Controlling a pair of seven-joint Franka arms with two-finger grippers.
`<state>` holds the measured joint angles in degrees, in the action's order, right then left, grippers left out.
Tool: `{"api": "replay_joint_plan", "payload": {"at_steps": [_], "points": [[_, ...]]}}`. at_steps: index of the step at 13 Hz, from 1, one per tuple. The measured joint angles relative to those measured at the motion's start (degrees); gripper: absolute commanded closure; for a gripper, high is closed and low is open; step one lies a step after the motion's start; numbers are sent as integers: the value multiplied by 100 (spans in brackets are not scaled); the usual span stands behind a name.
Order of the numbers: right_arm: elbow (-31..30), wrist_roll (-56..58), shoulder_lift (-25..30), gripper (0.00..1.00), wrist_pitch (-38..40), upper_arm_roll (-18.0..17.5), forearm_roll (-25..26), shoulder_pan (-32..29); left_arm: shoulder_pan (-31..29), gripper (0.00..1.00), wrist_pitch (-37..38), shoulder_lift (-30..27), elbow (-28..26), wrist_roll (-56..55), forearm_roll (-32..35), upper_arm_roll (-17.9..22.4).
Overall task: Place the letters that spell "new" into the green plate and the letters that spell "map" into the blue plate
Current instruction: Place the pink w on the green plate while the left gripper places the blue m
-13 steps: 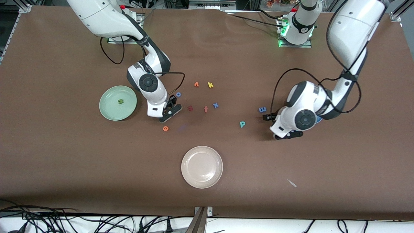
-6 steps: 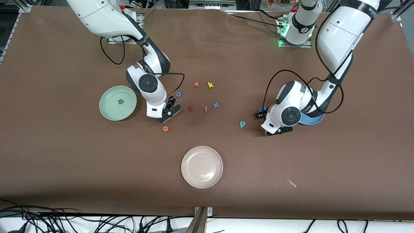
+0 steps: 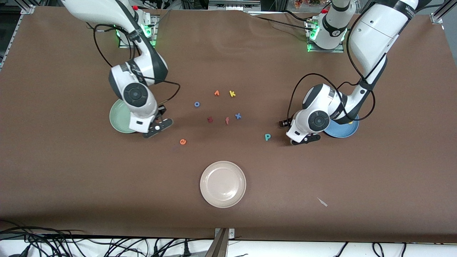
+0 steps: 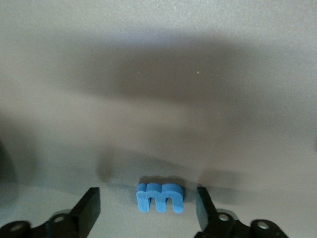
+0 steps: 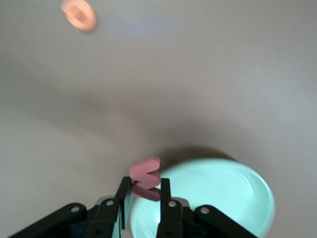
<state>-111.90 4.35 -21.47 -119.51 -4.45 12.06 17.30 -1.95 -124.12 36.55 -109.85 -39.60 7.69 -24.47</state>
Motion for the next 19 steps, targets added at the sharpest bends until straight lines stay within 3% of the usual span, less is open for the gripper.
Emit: {"api": "replay_joint_plan", "payload": {"at_steps": [4,6,10,12,13,14,15,19], "points": [[-655,322,387,90,116,516,-89,-6,-80,29,-48,-25,-77,-25,0,-59],[-1074,333,506,90,-46,656,-524,-5,-82,34,-71,-29,-88,-26,0,-64],[-1811,334,532,88,-1015,719,-718,-3,-85,47,-89,-38,-93,-30,-2,-85],[-2027,324,532,83,-1292,740,-740,-3,-87,48,-95,-44,-98,-33,-4,-98],[-2070,320,533,67,-1367,748,-744,-3,-87,48,-97,-46,-98,-34,-4,-104],[-2109,317,533,38,-1430,752,-748,-3,-87,49,-98,-46,-99,-35,-5,-104],[-2139,314,533,26,-1467,753,-749,-3,-87,50,-100,-46,-100,-36,-5,-105],[-2149,94,542,27,-1493,756,-771,-2,-88,55,-133,-47,-109,-37,-9,-108]]}}
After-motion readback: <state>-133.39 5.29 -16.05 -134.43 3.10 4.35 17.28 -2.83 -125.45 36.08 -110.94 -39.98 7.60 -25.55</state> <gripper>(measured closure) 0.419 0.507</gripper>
